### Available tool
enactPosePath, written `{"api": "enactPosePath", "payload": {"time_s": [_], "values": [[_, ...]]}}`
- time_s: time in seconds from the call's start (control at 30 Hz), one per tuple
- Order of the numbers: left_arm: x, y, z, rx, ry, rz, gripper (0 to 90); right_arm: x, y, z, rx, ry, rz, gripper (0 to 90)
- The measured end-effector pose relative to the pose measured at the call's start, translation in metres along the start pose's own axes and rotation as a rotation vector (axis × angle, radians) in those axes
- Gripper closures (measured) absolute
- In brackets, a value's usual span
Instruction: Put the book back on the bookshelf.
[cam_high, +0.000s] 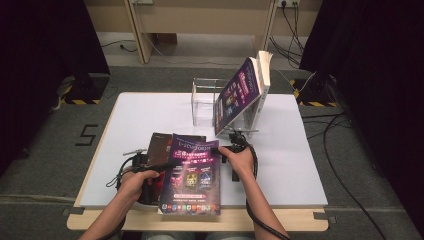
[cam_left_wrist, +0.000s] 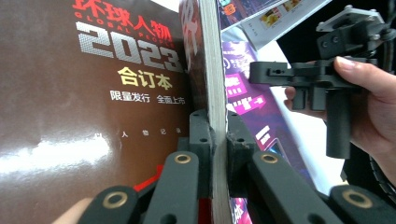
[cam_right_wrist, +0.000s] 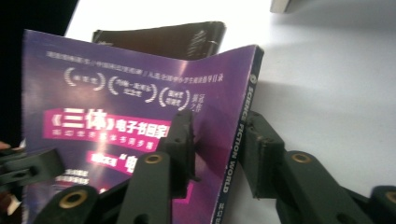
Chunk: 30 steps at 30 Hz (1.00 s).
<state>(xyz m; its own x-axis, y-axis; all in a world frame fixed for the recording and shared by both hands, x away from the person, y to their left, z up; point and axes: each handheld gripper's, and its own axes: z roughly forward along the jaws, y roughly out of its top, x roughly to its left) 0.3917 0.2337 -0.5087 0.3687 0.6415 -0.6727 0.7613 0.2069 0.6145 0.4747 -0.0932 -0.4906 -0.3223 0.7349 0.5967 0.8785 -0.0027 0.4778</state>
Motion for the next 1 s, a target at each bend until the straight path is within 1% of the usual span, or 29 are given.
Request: {"api": "enactPosePath", "payload": {"time_s": [0.07, 0.1, 0.17, 0.3, 0.4, 0.43, 0.5, 0.6, 0.67, 0.7, 0.73, 0.77, 0.8, 0.83, 0.9, 0.93, 1.0], "values": [[0.0, 0.0, 0.001, 0.006, 0.006, -0.01, 83.8, 0.002, 0.001, -0.002, 0.015, 0.011, 0.006, 71.2], [0.0, 0.0, 0.001, 0.007, 0.006, -0.007, 83.8, 0.002, 0.001, -0.003, 0.024, 0.018, 0.007, 71.4], [0.0, 0.0, 0.001, 0.01, 0.011, -0.01, 83.7, 0.002, 0.002, -0.002, 0.031, 0.012, -0.009, 70.9], [0.001, 0.001, 0.002, 0.018, 0.019, -0.012, 83.7, 0.002, 0.002, -0.001, 0.039, 0.01, -0.01, 70.9], [0.0, 0.002, 0.002, 0.021, 0.025, -0.011, 83.6, 0.002, 0.003, -0.001, 0.046, 0.018, -0.011, 74.5], [0.0, 0.002, 0.002, 0.021, 0.026, -0.01, 83.5, 0.002, 0.003, -0.002, 0.044, 0.022, -0.013, 76.7], [-0.001, 0.003, 0.002, 0.029, 0.03, -0.005, 83.3, 0.004, 0.003, -0.003, 0.04, 0.035, 0.001, 79.5], [-0.002, 0.004, 0.002, 0.034, 0.043, 0.005, 82.3, 0.005, 0.002, -0.004, 0.032, 0.038, 0.008, 80.4], [-0.003, 0.005, 0.002, 0.042, 0.058, 0.018, 80.6, 0.005, 0.002, -0.005, 0.027, 0.042, 0.019, 80.8], [-0.005, 0.006, 0.001, 0.045, 0.074, 0.031, 79.1, 0.006, 0.001, -0.005, 0.022, 0.042, 0.012, 81.0], [-0.007, 0.007, 0.0, 0.049, 0.1, 0.053, 76.4, 0.007, 0.001, -0.005, 0.015, 0.046, 0.015, 81.4], [-0.009, 0.008, -0.002, 0.04, 0.139, 0.091, 72.5, 0.007, 0.0, -0.005, 0.006, 0.048, 0.015, 81.6], [-0.011, 0.01, -0.003, 0.037, 0.188, 0.124, 64.2, 0.007, 0.0, -0.006, 0.002, 0.05, 0.014, 81.8], [-0.013, 0.012, -0.006, 0.029, 0.221, 0.143, 55.6, 0.007, 0.0, -0.006, -0.001, 0.052, 0.022, 82.0], [-0.017, 0.016, -0.012, -0.013, 0.242, 0.16, 48.0, 0.008, -0.001, -0.006, -0.006, 0.059, 0.025, 82.2], [-0.019, 0.018, -0.016, -0.031, 0.256, 0.181, 45.3, 0.008, 0.0, -0.007, -0.006, 0.06, 0.027, 82.3], [-0.019, 0.018, -0.021, -0.059, 0.274, 0.207, 43.3, 0.009, -0.001, -0.007, -0.011, 0.062, 0.022, 82.4]]}}
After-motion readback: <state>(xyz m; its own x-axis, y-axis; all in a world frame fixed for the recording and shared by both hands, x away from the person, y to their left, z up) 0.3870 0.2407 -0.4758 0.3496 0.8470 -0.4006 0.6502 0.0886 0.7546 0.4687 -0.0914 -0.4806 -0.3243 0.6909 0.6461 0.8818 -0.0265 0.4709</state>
